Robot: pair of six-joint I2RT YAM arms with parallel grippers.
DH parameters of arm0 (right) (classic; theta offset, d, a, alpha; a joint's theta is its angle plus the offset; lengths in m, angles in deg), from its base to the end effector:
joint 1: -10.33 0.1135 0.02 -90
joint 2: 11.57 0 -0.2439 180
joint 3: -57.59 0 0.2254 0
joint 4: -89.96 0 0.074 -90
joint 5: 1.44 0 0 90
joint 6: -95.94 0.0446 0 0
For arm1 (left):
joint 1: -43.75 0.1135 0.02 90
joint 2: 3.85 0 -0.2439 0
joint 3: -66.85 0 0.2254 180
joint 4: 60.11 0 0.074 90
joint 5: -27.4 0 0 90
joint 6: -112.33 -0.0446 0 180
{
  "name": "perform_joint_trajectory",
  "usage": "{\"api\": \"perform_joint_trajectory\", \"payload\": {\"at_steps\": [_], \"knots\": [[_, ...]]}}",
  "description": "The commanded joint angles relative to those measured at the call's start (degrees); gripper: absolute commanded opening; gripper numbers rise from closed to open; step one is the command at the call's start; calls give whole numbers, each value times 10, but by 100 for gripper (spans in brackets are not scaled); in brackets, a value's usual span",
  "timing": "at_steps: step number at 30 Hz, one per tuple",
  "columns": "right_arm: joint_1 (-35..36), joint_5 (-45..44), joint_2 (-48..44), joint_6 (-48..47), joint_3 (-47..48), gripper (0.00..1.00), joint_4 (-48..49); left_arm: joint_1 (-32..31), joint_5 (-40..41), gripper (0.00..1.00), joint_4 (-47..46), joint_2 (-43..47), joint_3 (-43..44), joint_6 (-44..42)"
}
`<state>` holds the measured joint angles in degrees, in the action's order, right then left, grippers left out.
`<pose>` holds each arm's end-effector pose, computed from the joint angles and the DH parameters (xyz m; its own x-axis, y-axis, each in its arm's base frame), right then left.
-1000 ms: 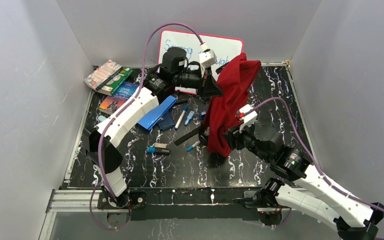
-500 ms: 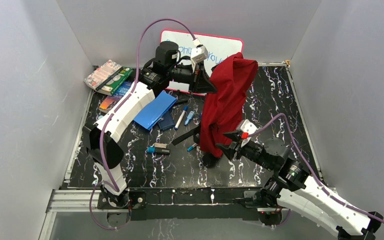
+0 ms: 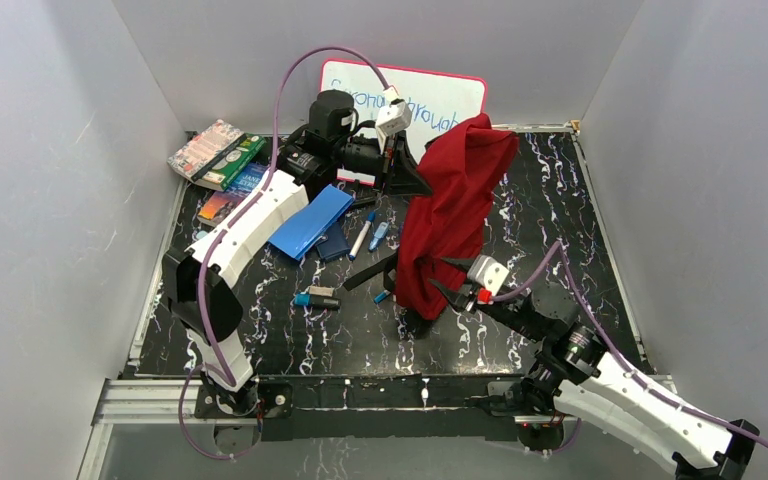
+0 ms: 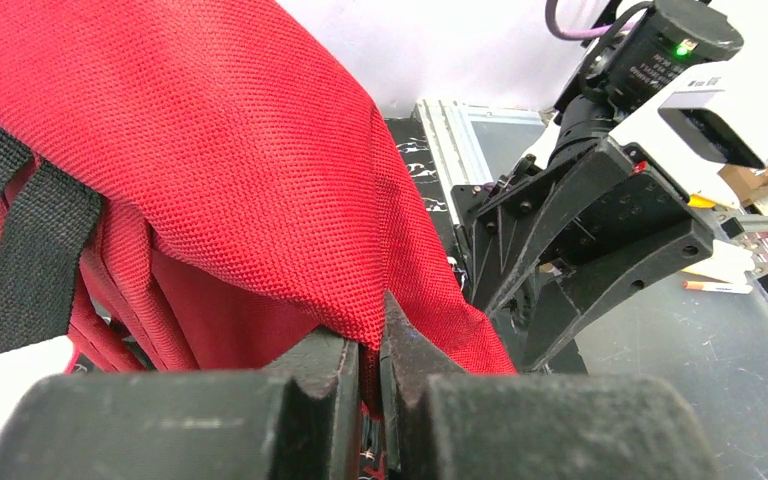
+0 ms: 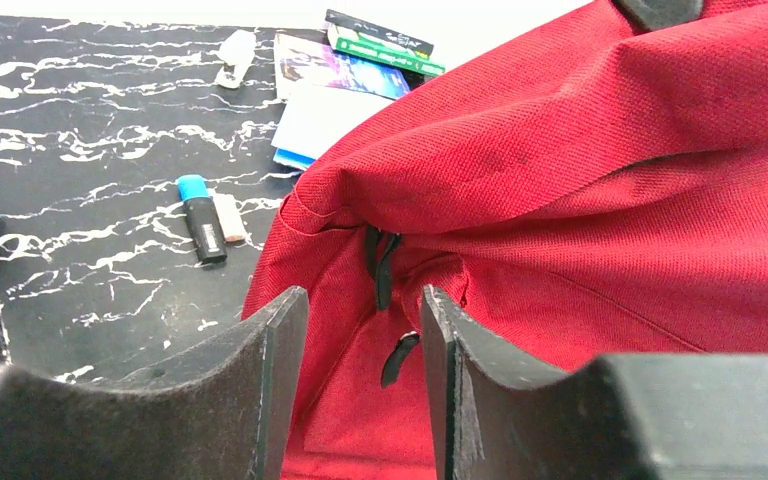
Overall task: Pack the student bag
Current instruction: Unzip the student bag at the center of the board.
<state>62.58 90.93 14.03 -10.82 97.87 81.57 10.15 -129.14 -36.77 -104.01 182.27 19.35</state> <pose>0.0818 0.1086 0.2890 0.2993 -0.0841 -0.9505 -0.7612 0.5796 -0.2910 0.2866 -0.2396 0.4000 -0.0661 0.0688 -0.9954 0.9816 -0.1748 -0.0773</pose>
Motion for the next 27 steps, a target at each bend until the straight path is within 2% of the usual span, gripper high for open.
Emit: {"api": "perform_joint_trajectory", "payload": {"at_steps": [1,13,27], "knots": [[1,22,14,-54,-9,52,96,-2,-40,0,-57,58,-6,7],[1,-21,82,-64,-23,47,159,-2,-46,0,-65,62,-13,7],[1,-2,105,-58,-44,39,212,-2,-54,0,-76,59,-16,23]]}}
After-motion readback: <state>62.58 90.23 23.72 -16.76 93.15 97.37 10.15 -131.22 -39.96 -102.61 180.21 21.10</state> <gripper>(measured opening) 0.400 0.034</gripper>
